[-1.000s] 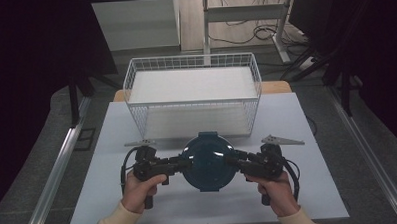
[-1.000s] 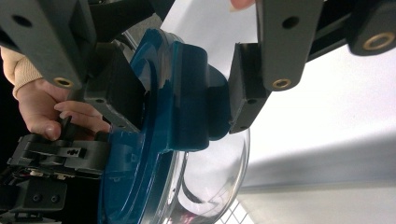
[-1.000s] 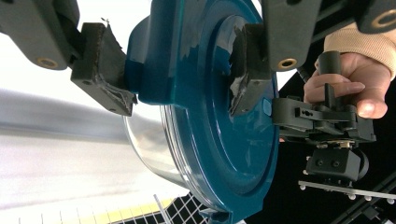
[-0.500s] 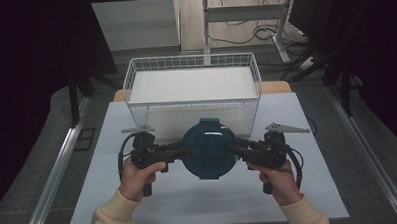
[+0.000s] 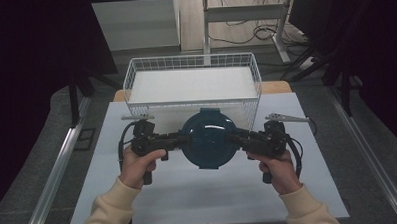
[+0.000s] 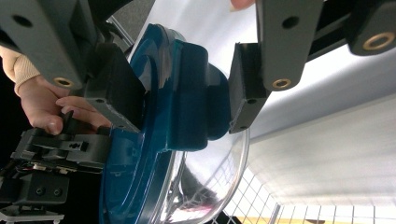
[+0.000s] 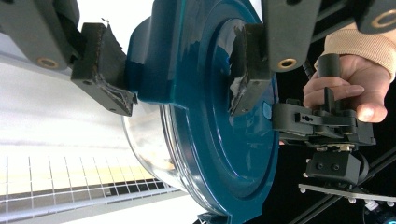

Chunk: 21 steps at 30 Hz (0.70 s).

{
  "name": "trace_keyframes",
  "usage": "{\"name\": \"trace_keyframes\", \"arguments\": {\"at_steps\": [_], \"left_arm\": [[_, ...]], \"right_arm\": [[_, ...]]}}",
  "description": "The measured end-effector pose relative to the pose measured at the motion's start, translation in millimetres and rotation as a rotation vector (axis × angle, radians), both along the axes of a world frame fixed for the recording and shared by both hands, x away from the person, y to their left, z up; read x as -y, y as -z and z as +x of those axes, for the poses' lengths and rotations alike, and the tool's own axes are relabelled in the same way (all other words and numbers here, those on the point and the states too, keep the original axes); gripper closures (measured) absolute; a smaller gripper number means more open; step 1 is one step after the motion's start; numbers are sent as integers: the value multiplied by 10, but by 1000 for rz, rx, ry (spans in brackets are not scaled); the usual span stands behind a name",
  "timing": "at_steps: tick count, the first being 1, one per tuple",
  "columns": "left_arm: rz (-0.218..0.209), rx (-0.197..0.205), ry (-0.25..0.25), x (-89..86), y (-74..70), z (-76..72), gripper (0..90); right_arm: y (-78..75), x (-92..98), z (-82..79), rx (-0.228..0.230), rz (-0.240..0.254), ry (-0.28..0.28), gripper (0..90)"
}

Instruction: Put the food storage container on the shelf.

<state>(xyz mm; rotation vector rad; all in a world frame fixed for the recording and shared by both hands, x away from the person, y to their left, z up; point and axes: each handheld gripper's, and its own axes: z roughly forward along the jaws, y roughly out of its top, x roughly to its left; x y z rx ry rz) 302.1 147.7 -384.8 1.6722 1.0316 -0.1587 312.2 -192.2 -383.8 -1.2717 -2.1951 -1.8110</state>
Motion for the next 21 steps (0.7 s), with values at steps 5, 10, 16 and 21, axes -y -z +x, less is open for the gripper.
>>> {"name": "trace_keyframes", "arguments": {"at_steps": [5,10,16,21], "left_arm": [[3,15,-5,-5,-93,42,473],[-3,30,-8,-22,-180,85,473],[-25,33,-3,-46,-236,154,473],[-31,38,-10,-65,-276,184,473]], "right_arm": [[-57,-4,37,5,4,-1,421],[-143,-17,74,13,-2,-8,421],[-278,-39,135,34,-24,-7,421],[-343,-58,178,37,-28,-11,421]]}}
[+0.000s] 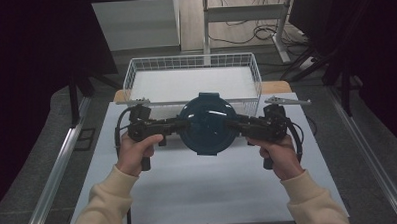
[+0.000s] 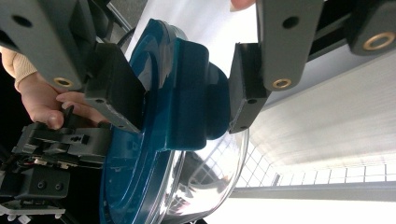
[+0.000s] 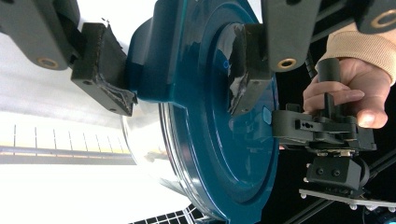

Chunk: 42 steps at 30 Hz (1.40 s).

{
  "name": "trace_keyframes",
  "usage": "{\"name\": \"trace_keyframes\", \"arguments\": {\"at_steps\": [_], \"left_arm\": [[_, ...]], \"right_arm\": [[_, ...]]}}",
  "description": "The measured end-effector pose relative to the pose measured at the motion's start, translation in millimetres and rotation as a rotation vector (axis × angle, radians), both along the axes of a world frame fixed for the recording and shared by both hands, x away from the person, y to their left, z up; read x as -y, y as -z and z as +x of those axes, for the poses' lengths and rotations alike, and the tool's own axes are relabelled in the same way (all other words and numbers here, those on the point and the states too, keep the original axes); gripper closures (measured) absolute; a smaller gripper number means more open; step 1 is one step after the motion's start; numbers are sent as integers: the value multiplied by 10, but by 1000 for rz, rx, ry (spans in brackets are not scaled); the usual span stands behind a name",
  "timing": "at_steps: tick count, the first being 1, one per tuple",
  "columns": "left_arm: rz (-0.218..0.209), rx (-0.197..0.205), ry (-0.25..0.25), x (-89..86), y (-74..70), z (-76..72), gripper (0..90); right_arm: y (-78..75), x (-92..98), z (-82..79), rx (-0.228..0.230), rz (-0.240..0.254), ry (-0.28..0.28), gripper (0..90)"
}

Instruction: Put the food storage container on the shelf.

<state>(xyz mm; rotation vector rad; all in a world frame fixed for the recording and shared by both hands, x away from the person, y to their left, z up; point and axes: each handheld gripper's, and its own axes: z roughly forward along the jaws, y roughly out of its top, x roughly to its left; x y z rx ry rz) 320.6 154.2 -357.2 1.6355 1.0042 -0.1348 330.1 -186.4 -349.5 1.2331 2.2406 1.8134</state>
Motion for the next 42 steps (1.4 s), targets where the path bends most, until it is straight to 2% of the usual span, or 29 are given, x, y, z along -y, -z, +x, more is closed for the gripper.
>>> {"name": "trace_keyframes", "arguments": {"at_steps": [9,14,23,31,37,42], "left_arm": [[3,10,-2,-33,-90,124,468],[-18,7,-2,-65,-115,233,468],[-34,5,-8,-116,-192,451,467],[-22,13,-14,-151,-317,623,469],[-42,7,-16,-193,-389,789,469],[-40,9,-20,-224,-459,938,470]], "right_arm": [[-123,-53,124,2,-21,-3,420],[-201,-81,209,16,-34,1,420],[-318,-140,433,12,-48,0,420],[-402,-170,633,-4,-38,-7,420],[-513,-208,788,11,-42,-4,420],[-585,-237,947,9,-45,-11,421]]}}
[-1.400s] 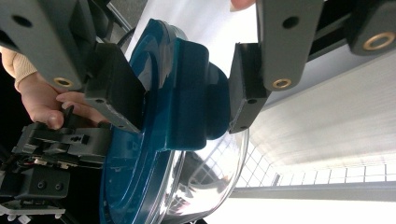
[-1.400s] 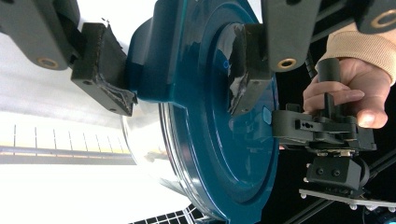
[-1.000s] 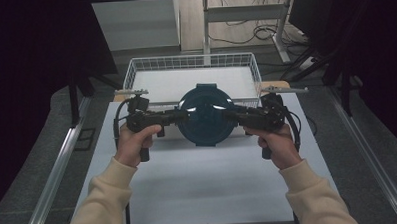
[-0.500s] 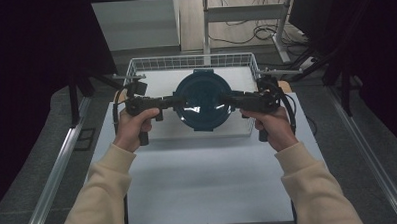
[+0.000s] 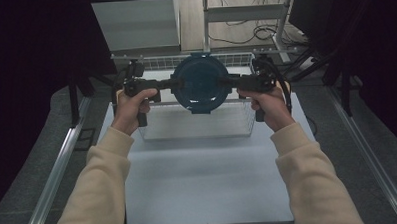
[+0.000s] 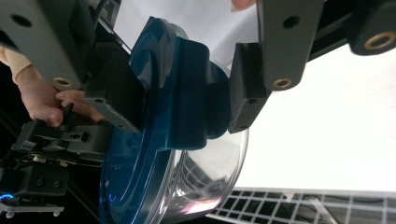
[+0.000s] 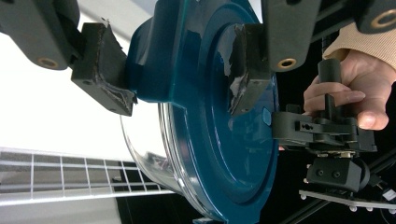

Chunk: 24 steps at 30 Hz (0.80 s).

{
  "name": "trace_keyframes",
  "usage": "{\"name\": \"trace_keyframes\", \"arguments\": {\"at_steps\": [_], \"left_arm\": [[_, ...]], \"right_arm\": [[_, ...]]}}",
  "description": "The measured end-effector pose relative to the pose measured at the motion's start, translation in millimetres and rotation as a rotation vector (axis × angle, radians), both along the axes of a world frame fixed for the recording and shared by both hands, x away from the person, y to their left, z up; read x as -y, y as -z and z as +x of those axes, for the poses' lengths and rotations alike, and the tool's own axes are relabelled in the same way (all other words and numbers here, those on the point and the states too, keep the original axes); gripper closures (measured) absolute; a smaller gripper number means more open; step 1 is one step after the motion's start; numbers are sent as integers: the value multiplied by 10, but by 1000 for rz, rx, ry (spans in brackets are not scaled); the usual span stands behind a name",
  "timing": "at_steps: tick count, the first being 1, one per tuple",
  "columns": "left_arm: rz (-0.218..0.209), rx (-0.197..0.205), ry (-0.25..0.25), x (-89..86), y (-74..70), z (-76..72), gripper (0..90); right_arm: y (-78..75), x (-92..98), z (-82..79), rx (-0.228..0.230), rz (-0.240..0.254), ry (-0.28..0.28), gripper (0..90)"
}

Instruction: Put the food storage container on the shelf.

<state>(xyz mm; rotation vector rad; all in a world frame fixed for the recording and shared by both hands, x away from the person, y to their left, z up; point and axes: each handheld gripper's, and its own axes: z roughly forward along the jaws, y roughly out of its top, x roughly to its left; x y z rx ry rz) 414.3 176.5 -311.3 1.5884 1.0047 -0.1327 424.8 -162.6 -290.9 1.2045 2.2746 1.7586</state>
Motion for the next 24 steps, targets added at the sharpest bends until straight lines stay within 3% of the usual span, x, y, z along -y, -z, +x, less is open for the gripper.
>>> {"name": "trace_keyframes", "arguments": {"at_steps": [7,15,20,24], "left_arm": [[2,-19,-15,-37,-32,180,469],[7,-65,-32,-54,84,298,466],[-29,-93,-54,-56,115,383,464],[-72,-130,-61,-65,153,456,473]], "right_arm": [[-28,-38,241,-20,11,-9,421],[73,-73,405,-75,3,-9,419],[103,-79,487,-87,24,5,418],[127,-64,569,-133,49,25,410]]}}
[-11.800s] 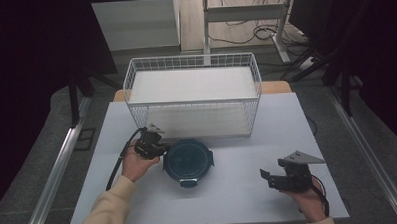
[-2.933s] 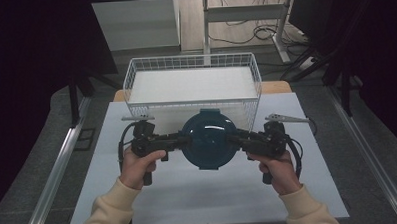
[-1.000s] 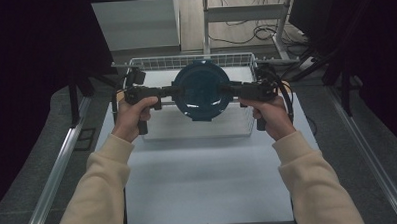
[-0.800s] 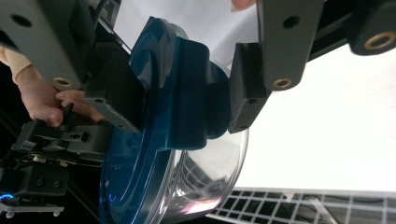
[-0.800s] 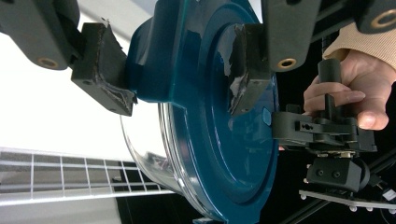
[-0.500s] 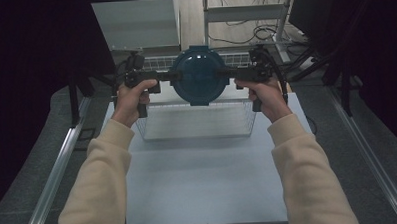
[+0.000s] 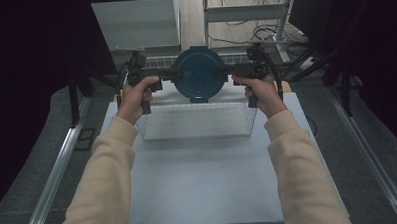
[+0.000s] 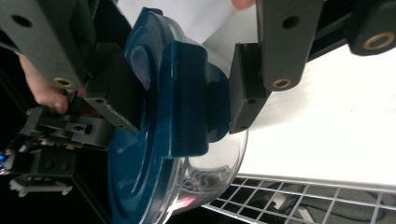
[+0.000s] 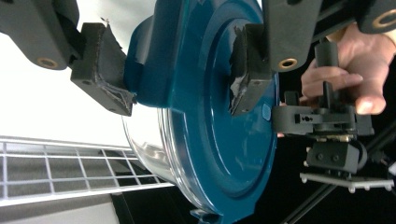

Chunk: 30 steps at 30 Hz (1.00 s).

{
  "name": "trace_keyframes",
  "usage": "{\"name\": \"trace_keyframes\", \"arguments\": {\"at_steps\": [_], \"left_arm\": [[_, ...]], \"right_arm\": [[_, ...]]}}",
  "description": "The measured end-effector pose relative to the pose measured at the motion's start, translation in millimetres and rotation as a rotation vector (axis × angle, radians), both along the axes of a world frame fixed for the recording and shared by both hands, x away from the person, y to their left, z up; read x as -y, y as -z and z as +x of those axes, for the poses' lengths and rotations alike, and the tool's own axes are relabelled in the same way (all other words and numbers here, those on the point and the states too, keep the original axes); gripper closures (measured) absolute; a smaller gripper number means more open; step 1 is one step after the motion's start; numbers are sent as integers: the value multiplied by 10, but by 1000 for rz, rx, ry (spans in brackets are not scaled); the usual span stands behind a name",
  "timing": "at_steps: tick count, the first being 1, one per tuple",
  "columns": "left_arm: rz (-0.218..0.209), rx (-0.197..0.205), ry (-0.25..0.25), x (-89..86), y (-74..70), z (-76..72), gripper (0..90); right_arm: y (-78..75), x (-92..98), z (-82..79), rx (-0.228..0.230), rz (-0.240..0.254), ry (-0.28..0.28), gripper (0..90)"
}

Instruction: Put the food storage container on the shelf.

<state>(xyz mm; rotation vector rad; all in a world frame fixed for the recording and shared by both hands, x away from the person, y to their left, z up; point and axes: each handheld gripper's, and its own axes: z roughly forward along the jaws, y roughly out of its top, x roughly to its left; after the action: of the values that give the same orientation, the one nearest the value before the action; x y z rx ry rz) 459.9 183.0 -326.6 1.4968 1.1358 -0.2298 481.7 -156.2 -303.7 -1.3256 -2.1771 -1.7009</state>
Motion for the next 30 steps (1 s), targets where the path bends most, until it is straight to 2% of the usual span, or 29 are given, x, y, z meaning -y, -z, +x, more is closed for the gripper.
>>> {"name": "trace_keyframes", "arguments": {"at_steps": [8,11,14,15,21,24,27,28,29,30], "left_arm": [[-46,-67,-8,-7,59,148,460],[-66,-98,-7,-20,109,210,443],[-94,-140,-7,-24,173,273,428],[-97,-143,-8,-24,182,280,421],[-110,-167,-2,-14,235,312,389],[-108,-159,-5,-12,237,305,388],[-81,-141,-15,11,216,283,369],[-63,-126,-27,22,200,266,360],[-56,-120,-38,27,190,256,340],[-38,-96,-60,26,165,230,321]], "right_arm": [[45,-15,129,-87,25,39,391],[74,-30,172,-166,37,65,382],[108,-35,209,-209,53,88,380],[130,-33,231,-232,68,98,380],[183,-24,271,-284,89,126,378],[185,-26,263,-277,88,129,376],[179,-36,252,-270,82,139,360],[169,-53,238,-261,72,150,338],[151,-79,209,-237,54,171,272],[143,-88,195,-228,46,172,235]]}}
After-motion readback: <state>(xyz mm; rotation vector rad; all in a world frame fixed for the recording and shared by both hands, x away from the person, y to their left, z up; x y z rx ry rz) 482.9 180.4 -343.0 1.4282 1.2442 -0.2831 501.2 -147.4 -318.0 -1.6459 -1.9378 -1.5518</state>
